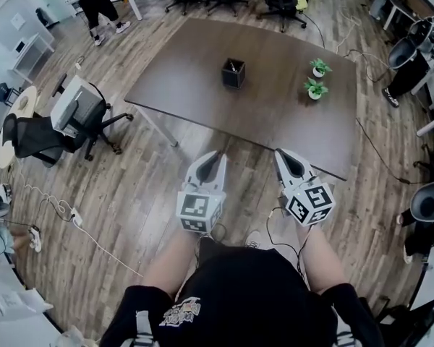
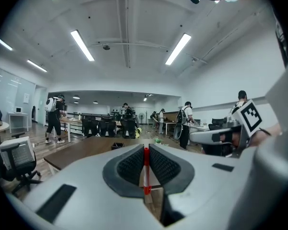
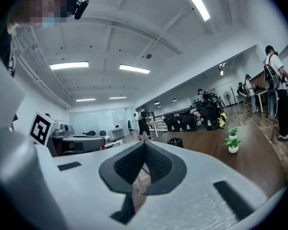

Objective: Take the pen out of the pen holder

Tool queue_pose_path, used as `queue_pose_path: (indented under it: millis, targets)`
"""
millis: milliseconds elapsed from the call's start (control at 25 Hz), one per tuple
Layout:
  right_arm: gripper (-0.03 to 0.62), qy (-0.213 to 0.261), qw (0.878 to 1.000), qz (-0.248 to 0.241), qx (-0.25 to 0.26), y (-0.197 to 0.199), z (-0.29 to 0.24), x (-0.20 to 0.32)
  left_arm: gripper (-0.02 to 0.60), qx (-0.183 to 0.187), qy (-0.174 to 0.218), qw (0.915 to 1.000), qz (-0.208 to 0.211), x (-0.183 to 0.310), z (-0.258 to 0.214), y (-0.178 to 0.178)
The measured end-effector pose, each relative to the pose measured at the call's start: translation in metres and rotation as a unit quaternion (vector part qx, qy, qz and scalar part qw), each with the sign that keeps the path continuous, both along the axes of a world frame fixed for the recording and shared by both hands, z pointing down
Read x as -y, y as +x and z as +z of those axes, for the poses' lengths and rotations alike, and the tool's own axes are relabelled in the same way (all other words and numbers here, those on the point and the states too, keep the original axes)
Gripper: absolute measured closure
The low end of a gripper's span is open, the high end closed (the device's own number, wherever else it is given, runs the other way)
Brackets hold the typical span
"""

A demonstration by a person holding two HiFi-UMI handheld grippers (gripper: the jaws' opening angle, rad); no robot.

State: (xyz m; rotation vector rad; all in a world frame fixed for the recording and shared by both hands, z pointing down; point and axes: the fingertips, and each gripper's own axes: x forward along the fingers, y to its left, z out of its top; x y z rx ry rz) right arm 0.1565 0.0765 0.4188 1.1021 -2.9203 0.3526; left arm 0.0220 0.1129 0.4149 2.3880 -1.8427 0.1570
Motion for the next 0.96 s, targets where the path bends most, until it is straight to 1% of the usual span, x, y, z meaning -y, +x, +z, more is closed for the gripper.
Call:
queue_pose_path:
  millis: [120,360,960]
  targets:
    - [0.589,-0.002,1.0,-0.006,0.002,0.0061,0.0025,-0.0013,0.554,0.002,0.001,1.0,-0.005,-0.0035,0.0,0.0077]
    - [0.589,-0.002,1.0,-0.014,0.008,0.0087,0.0027,-0.0045,0.554,0.01,0.003,0.9999,-0.014,-0.0093,-0.0007,0.0099]
    - [0.589,-0.004,1.0,-0.014,0.009,0.0053,0.0034,0.0005,0.554,0.012,0.002,0.9999,-0.011,-0.0023,-0.0043,0.0078]
